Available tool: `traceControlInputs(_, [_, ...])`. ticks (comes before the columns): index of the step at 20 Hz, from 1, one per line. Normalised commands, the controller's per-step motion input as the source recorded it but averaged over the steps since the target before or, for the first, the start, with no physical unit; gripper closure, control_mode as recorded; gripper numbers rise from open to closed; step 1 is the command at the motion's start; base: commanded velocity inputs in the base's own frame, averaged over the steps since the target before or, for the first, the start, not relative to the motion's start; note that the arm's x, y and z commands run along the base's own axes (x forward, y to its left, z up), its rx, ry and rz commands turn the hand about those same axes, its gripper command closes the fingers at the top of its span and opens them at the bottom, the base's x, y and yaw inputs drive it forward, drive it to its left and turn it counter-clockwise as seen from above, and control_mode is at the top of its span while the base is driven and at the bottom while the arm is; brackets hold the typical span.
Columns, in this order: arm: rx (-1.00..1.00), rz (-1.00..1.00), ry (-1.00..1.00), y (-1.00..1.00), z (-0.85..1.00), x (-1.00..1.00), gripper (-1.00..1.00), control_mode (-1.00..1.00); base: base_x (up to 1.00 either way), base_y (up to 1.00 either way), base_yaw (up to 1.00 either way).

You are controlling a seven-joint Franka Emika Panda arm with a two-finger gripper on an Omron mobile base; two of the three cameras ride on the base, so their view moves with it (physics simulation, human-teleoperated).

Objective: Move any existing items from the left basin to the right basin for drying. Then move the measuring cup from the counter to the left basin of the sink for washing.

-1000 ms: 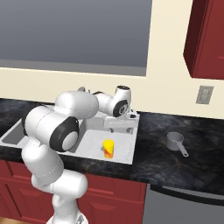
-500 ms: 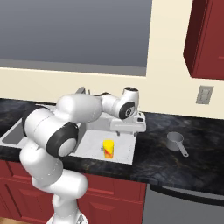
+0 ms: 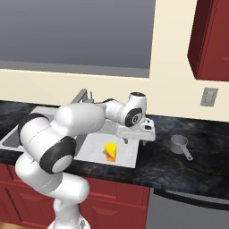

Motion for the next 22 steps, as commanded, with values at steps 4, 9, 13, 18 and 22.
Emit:
traceControlInputs(4, [-0.06, -0.18, 0.0, -0.28, 0.1, -0.34, -1.0, -1.0, 0.0, 0.0, 0.0])
traceControlInputs(9, [-0.05, -0.2, 0.0, -0.33, 0.09, -0.29, -1.0, -1.0, 0.0, 0.0, 0.0])
traceControlInputs(13, [-0.04, -0.19, 0.0, -0.34, 0.1, -0.16, -1.0, -1.0, 0.0, 0.0, 0.0])
traceControlInputs(18, [-0.05, -0.08, 0.0, -0.36, 0.07, -0.03, -1.0, -1.0, 0.0, 0.0, 0.0])
traceControlInputs(22, [-0.05, -0.01, 0.0, -0.41, 0.04, 0.0, -1.0, -1.0, 0.0, 0.0, 0.0])
